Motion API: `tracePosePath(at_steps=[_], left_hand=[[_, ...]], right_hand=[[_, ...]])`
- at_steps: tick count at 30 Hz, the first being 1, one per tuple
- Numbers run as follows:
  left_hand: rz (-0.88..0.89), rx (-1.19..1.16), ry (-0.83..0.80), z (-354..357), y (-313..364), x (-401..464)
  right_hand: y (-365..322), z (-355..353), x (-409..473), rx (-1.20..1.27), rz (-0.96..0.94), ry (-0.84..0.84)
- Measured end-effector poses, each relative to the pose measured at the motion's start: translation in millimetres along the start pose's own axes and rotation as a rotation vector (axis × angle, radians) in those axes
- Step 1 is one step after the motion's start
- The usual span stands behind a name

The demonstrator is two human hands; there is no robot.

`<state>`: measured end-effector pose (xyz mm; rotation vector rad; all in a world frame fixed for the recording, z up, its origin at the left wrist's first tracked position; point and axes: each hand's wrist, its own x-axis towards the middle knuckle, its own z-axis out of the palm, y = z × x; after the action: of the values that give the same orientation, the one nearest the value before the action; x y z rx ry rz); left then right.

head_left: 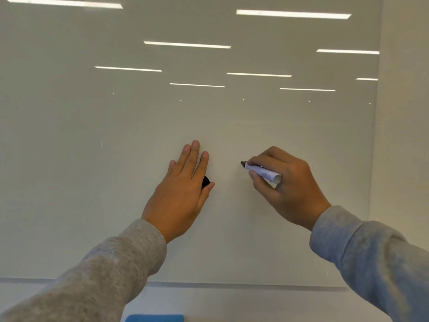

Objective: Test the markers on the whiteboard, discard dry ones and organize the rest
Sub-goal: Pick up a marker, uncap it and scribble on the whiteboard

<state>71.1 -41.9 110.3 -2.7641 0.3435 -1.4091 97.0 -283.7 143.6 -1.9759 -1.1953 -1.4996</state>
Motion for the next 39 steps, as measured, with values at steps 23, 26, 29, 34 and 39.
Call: tracePosePath(at_steps=[23,26,29,34,39], left_hand=[[0.03,0.036,-0.044,-4,-3,-6],[0.016,0.039,-0.063,-5,-1,-6],[-0.002,-0.002,-0.093,-7,3,-10],[-0.035,-0.023,-0.123,-4,10,-13],[-0.026,-0.024,-0.115,-4,9,-14]], right_hand=[[-13,9,-26,-0.046,-0.002,-0.126],[-13,10,-33,-0.092,-0.085,-0.202],[1,-2,-18,-0.046,0.128,0.081],[-3,-3,-28,-0.059,0.077,-0.063],[4,-11,-17,0.002,0.141,0.048]])
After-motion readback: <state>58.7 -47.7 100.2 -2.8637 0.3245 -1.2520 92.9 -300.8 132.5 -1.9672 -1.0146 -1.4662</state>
